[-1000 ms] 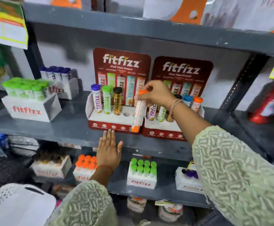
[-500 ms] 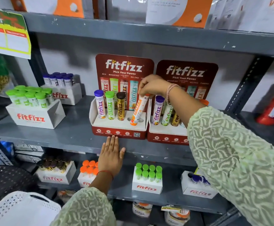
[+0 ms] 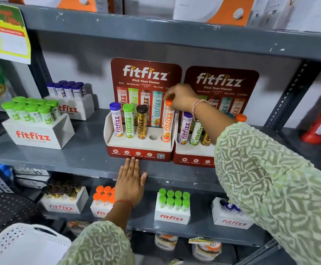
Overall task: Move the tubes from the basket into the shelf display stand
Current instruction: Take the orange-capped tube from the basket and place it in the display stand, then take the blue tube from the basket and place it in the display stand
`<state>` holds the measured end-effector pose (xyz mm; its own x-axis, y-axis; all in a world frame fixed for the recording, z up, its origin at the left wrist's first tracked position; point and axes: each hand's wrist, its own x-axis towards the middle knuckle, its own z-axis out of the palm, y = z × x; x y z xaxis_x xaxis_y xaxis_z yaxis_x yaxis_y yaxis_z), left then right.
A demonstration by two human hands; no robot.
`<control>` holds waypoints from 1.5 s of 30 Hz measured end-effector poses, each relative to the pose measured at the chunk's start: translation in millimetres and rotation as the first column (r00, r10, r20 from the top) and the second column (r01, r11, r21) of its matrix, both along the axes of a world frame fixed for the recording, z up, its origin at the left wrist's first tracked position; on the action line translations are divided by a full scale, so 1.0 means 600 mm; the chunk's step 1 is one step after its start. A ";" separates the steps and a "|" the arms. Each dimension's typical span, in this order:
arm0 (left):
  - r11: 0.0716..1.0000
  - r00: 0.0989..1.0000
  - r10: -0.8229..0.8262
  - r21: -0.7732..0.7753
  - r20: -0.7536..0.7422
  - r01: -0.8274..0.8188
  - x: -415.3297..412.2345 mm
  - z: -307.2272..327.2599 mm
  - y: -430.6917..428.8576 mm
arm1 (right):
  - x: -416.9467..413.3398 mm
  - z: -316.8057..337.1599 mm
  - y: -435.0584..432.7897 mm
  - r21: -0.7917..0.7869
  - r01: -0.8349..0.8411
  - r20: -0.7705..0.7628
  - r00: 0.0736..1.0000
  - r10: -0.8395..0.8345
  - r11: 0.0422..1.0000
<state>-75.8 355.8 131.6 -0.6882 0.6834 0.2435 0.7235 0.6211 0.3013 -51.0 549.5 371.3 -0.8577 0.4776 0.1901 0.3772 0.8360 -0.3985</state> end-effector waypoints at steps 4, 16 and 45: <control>1.000 1.000 -0.005 -0.001 0.001 0.005 -0.001 -0.001 -0.001 | -0.003 -0.009 0.005 0.032 -0.022 -0.029 0.999 0.023 0.999; 0.999 1.000 -0.026 0.033 0.004 0.026 -0.001 0.003 -0.004 | 0.011 -0.059 0.002 0.028 -0.082 -0.005 0.997 0.082 0.996; 0.366 0.320 0.919 -0.191 0.232 -0.911 0.173 -0.281 -0.601 | -0.214 -0.650 -0.858 -0.907 0.196 0.388 0.730 0.563 0.372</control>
<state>27.8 -4.6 -37.1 -0.9062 -0.4189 -0.0584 -0.4129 0.8464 0.3364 -179.6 34.9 -18.5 -0.6570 -0.1649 -0.7356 0.6998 0.2293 -0.6765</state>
